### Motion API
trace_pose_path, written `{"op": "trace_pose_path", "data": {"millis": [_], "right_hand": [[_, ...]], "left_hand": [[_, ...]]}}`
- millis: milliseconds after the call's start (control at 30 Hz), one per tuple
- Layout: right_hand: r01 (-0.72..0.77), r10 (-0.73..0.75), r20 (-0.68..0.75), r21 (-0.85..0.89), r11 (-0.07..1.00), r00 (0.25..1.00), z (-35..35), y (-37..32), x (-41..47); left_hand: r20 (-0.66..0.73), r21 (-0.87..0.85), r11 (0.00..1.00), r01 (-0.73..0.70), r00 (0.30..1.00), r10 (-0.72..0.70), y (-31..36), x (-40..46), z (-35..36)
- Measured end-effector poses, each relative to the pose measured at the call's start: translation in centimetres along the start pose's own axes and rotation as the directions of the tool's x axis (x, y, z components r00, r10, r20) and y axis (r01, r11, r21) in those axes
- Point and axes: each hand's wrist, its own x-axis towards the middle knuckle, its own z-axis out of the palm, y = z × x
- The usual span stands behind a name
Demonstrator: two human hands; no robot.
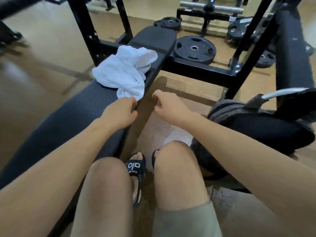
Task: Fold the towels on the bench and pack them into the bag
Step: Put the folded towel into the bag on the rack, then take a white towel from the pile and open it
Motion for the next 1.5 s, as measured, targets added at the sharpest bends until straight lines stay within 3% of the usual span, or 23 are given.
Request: {"op": "trace_pose_path", "data": {"millis": [167,300,367,500,633,733,800,867,967,1033,1100,1200,1300,1400,1500], "right_hand": [[-0.138,0.142,0.007,0.298,0.945,0.99,6.2,-1.6,8.7],[-0.363,0.457,0.011,0.623,0.693,0.89,10.6,-2.1,13.6],[-0.413,0.558,0.006,0.678,0.607,0.83,12.3,-1.9,15.1],[-0.378,0.574,-0.05,0.706,0.599,0.817,12.4,-1.5,16.0],[-0.127,0.383,-0.244,0.677,0.725,0.891,9.9,-5.1,14.0],[0.147,0.034,-0.343,0.487,0.861,0.939,7.5,-8.7,10.5],[0.301,-0.198,-0.313,0.326,0.896,0.929,6.2,-10.8,8.0],[0.367,-0.306,-0.234,0.29,0.884,0.923,5.2,-12.3,5.4],[0.244,-0.257,-0.055,0.548,0.8,0.965,3.9,-13.1,1.9],[0.1,-0.201,0.065,0.695,0.712,0.977,3.9,-12.6,0.1],[-0.05,-0.136,0.174,0.775,0.63,0.975,4.8,-11.6,-1.3],[-0.202,-0.117,0.329,0.784,0.587,0.937,6.2,-10.4,-2.8],[-0.229,-0.207,0.388,0.814,0.533,0.898,6.1,-10.1,-3.7],[-0.195,-0.298,0.411,0.81,0.554,0.862,6.1,-10.0,-3.9],[-0.194,-0.338,0.447,0.795,0.575,0.828,6.3,-10.1,-3.5]], "left_hand": [[-0.008,-0.072,0.991,0.11,0.994,-0.111,-5.2,1.1,2.2],[0.012,-0.12,0.981,0.153,0.988,-0.152,-7.8,1.8,5.2],[-0.07,-0.101,0.985,0.14,0.987,-0.148,-8.5,1.7,6.5],[-0.119,-0.174,0.976,0.13,0.981,-0.152,-8.5,1.6,7.2],[-0.063,-0.308,0.937,0.167,0.979,-0.195,-8.0,1.0,5.8],[-0.135,-0.367,0.911,0.186,0.959,-0.25,-7.9,0.0,3.1],[-0.22,-0.504,0.858,0.095,0.947,-0.234,-7.9,-1.0,0.9],[-0.237,-0.548,0.835,0.053,0.947,-0.216,-7.5,-2.5,-0.7],[-0.276,-0.412,0.907,0.083,0.938,-0.211,-6.9,-5.2,-1.4],[-0.206,-0.416,0.899,0.139,0.948,-0.242,-6.6,-7.7,-1.4],[-0.122,-0.339,0.926,0.163,0.969,-0.215,-6.3,-10.0,-1.7],[-0.031,-0.235,0.97,0.065,0.997,-0.075,-5.8,-12.5,-2.2],[-0.071,-0.239,0.97,-0.049,0.997,0.033,-5.7,-13.1,-2.9],[-0.15,-0.083,0.989,-0.125,0.982,0.111,-6.0,-13.7,-4.0],[-0.064,-0.022,0.994,-0.11,0.992,0.108,-7.0,-14.8,-4.3]]}}
